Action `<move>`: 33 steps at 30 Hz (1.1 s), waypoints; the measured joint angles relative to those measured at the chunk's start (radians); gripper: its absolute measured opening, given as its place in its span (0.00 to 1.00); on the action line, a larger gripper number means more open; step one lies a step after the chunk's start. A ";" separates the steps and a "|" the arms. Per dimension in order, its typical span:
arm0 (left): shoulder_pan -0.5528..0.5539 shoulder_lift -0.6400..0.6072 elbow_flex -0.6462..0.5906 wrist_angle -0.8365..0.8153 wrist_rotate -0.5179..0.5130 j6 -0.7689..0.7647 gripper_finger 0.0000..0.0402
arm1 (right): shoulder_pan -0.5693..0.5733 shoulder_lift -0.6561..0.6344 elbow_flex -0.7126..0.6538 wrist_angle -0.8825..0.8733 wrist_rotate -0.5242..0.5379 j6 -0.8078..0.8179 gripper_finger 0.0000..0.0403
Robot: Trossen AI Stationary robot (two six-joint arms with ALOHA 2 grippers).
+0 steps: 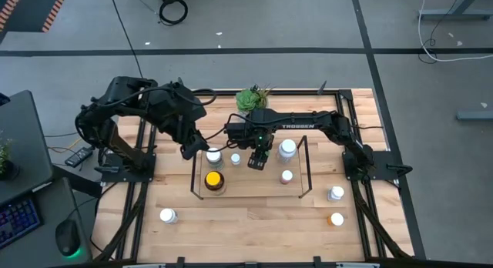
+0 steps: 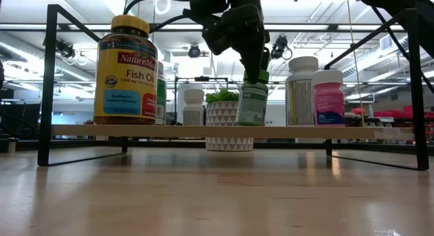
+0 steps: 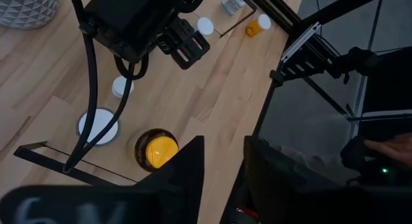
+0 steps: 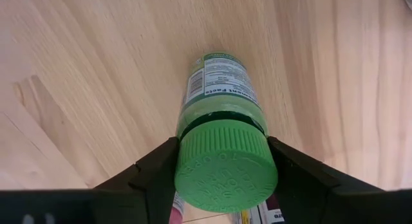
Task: Pick and place medicine bottles onto shelf by color
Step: Put the small green medicine bottle on the shelf, then put the small white medicine bottle on the shelf
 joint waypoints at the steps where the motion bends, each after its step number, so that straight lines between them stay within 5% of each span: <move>1: 0.000 0.000 0.000 0.000 0.000 0.000 0.29 | -0.001 0.000 0.000 0.000 -0.001 0.001 0.55; 21: 0.000 0.000 0.000 0.000 0.001 -0.003 0.32 | -0.023 0.000 0.006 0.001 -0.046 -0.002 0.78; 33: 0.000 0.000 0.000 0.045 0.001 -0.004 0.32 | -0.025 -0.113 0.025 0.000 -0.072 0.092 0.81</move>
